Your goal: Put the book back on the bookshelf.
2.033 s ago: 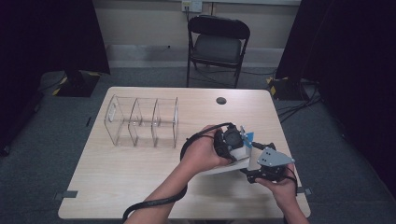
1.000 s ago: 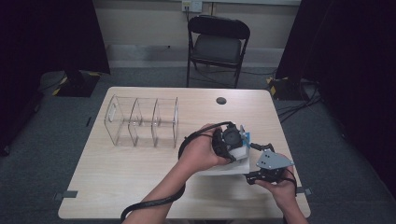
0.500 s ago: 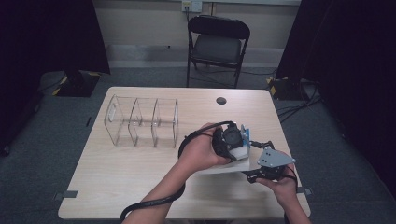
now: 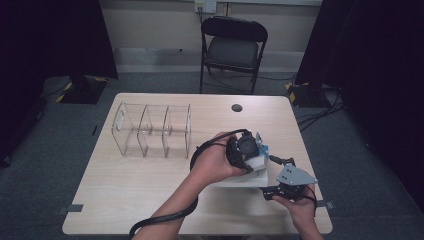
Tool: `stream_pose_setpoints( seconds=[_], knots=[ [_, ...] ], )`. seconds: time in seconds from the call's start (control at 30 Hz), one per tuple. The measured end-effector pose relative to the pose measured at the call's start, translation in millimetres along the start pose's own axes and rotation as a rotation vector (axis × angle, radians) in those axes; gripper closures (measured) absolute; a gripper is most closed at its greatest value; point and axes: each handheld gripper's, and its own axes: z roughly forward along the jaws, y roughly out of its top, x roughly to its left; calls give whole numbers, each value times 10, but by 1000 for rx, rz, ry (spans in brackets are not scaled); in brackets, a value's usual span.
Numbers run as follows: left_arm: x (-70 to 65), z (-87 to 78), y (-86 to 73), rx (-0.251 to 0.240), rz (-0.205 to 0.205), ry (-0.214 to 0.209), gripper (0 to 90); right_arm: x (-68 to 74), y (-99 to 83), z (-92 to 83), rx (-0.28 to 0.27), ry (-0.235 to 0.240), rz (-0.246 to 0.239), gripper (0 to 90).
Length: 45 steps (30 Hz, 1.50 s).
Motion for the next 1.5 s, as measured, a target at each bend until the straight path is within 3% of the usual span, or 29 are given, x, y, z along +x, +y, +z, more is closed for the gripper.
stream_pose_setpoints(
  seconds=[0.2,0.4,0.6,0.67,0.7,0.73,0.77,0.83,0.9,0.97,1.0,1.1,1.13,1.33,1.5],
  knots=[
    [-37,32,28,25,13,1,736,-1,-2,-18,-2,-13,-21,94],
    [-36,38,46,44,52,-2,736,-8,43,-5,16,-1,-61,93],
    [-11,22,51,42,51,-13,736,-30,136,96,9,69,-127,113],
    [-3,23,48,52,62,-10,737,-5,179,150,15,116,-149,182],
    [-4,23,43,55,70,-11,736,-4,196,158,21,143,-154,283],
    [-8,21,30,45,112,-6,735,-4,203,160,20,168,-150,345],
    [-7,22,21,27,127,-6,724,-5,212,164,20,203,-142,429],
    [31,17,-15,-25,112,-18,664,-25,212,154,16,229,-109,468],
    [51,-9,-61,-90,149,30,455,-43,226,133,24,235,-92,478],
    [61,-72,-100,-133,111,23,347,-58,237,104,28,239,-81,481],
    [60,-128,-119,-150,121,58,334,-65,233,97,29,243,-74,481],
    [83,-224,-174,-183,91,57,290,-88,220,76,29,246,-48,480],
    [107,-253,-215,-198,63,55,274,-88,224,71,33,245,-40,481],
    [153,-339,-442,-216,14,47,232,-162,268,46,41,253,24,480],
    [184,-403,-598,-196,12,74,192,-246,320,20,49,267,93,482]
  ],
)
